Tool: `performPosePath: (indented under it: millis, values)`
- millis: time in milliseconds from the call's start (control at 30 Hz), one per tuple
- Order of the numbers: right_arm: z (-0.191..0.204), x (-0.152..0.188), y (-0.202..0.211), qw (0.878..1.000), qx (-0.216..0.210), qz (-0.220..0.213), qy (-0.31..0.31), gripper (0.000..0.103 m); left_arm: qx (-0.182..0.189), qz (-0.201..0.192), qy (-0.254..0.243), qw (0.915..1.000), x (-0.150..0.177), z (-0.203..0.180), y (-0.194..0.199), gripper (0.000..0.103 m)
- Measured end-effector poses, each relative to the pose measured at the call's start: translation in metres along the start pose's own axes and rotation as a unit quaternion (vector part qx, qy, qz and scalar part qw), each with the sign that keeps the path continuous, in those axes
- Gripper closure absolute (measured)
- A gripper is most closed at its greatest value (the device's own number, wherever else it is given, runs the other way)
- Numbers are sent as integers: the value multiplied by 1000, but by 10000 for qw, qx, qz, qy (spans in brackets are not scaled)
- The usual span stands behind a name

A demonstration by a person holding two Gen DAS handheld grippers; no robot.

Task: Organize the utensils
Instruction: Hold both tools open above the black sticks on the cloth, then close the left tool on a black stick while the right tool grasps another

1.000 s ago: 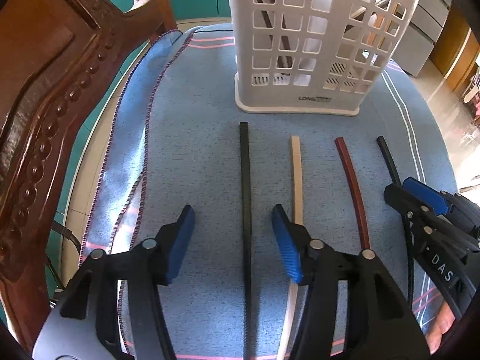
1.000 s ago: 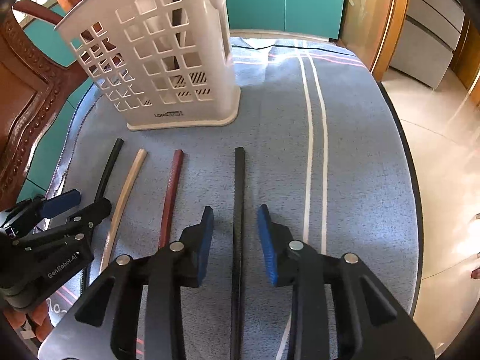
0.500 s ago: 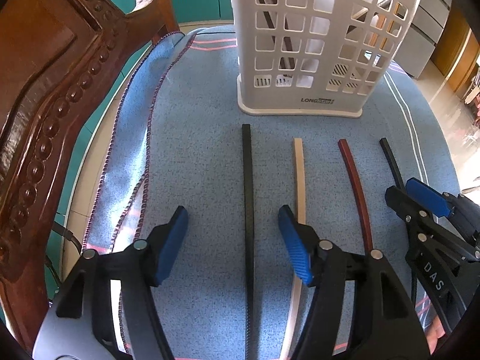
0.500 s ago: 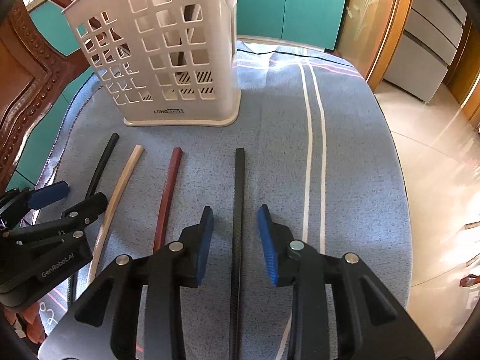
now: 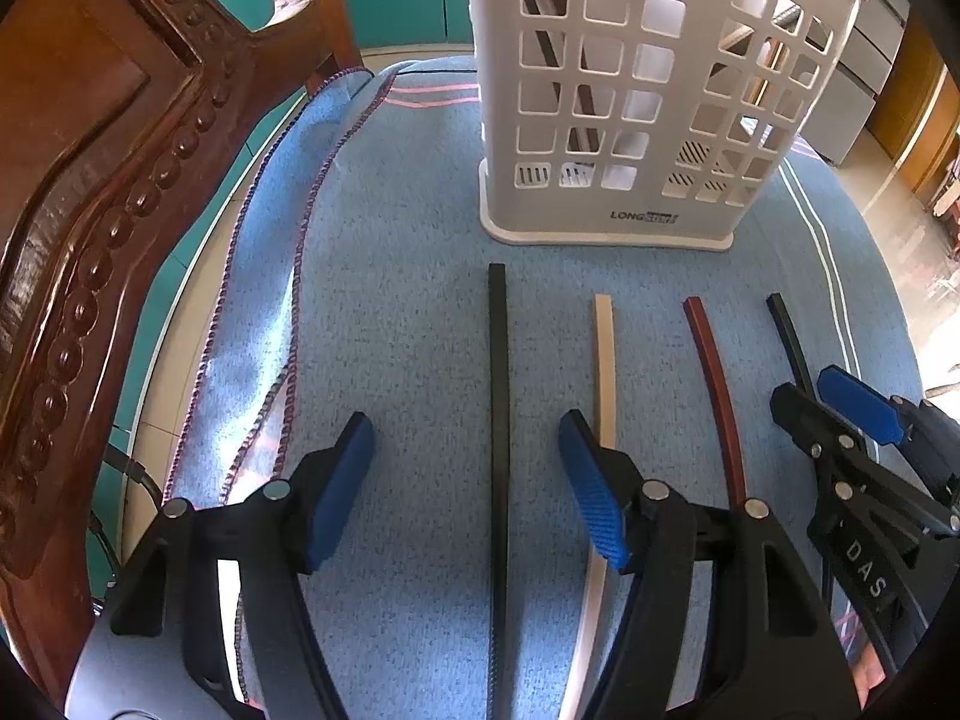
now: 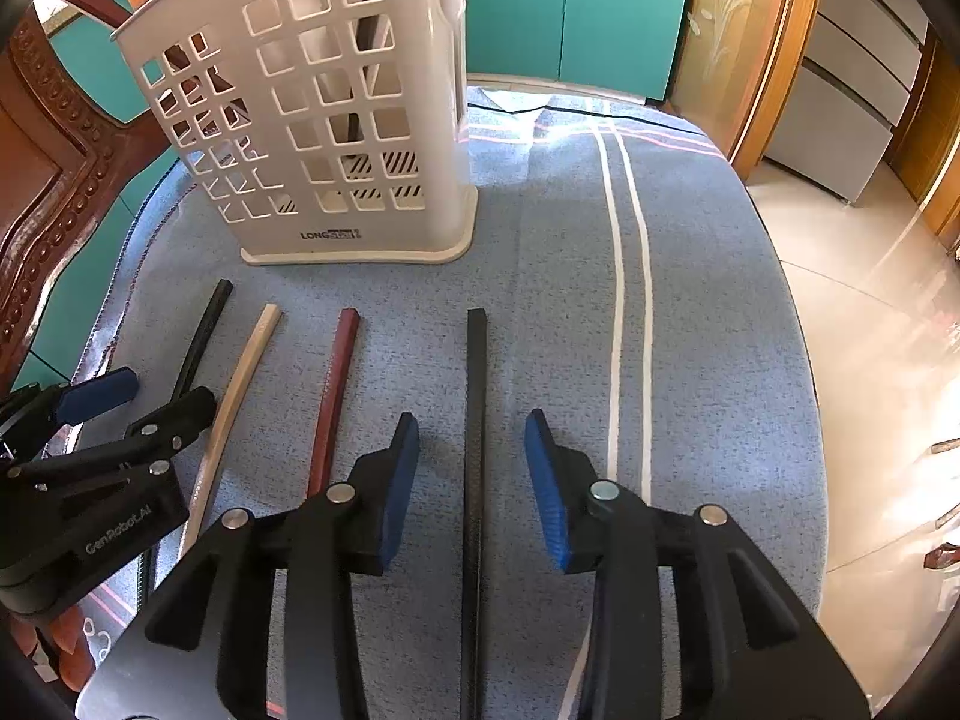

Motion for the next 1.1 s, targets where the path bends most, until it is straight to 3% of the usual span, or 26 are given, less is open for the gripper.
performPosePath:
  millis: [1000, 1100]
  values:
    - [1, -1, -3, 9998, 175, -49, 81, 60, -222, -126, -213, 9994, -2, -13, 6, 37]
    - [2, 0, -4, 9997, 195, -64, 110, 60, -156, -138, -253, 9995, -3, -16, 6, 43]
Point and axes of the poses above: each gripper's, at about its wrist camera, not at the fingertips, and y roughly against the way its jaws point, z to its left, x to its underside, the point moved 3 cm from there along -y, roughly the way its jaws point, and after that the axes turned 6 degrees about -y, right-handed, at the moved point
